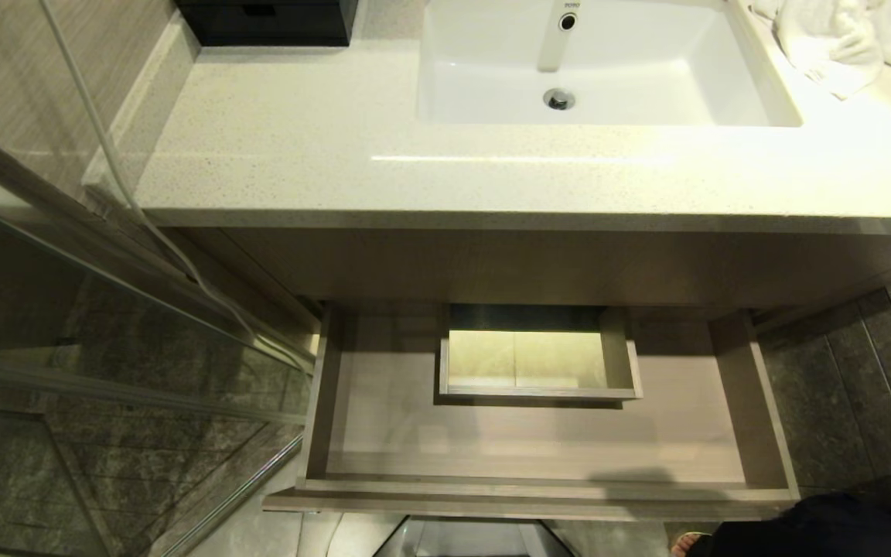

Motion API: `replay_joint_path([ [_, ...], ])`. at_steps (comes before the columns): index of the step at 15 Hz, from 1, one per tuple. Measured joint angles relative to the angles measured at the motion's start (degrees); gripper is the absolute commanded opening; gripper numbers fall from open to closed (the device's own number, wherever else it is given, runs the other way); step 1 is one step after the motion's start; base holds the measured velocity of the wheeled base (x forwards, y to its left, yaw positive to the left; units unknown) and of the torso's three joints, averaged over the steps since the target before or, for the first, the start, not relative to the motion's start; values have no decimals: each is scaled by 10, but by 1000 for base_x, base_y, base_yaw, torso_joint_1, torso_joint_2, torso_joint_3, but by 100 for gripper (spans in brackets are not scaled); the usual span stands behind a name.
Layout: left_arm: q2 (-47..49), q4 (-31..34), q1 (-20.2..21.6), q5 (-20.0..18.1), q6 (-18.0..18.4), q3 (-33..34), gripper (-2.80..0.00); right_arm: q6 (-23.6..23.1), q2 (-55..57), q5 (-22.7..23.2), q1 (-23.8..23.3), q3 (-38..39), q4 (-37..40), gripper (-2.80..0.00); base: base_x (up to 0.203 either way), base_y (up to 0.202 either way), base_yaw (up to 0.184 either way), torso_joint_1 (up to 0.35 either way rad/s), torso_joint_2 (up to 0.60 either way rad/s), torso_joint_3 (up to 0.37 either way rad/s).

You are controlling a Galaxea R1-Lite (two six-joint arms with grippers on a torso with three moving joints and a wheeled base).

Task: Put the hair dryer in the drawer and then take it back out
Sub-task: Place it on the countertop

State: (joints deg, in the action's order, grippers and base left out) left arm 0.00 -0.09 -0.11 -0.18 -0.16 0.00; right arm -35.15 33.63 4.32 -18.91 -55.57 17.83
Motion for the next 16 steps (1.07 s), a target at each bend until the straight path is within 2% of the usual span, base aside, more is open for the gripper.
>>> replay_joint_path([
  [6, 0, 0, 0, 0, -1, 0, -280, -3, 21, 0, 0, -20, 7, -280, 0, 0, 0, 30, 0, 28],
  [12, 0, 0, 0, 0, 0, 0, -280, -8, 45, 2, 4, -52, 13, -280, 0, 0, 0, 253, -18, 228],
  [16, 0, 0, 0, 0, 0, 0, -280, -28, 83, 30, 12, -91, 7, -280, 0, 0, 0, 303, -83, 225],
])
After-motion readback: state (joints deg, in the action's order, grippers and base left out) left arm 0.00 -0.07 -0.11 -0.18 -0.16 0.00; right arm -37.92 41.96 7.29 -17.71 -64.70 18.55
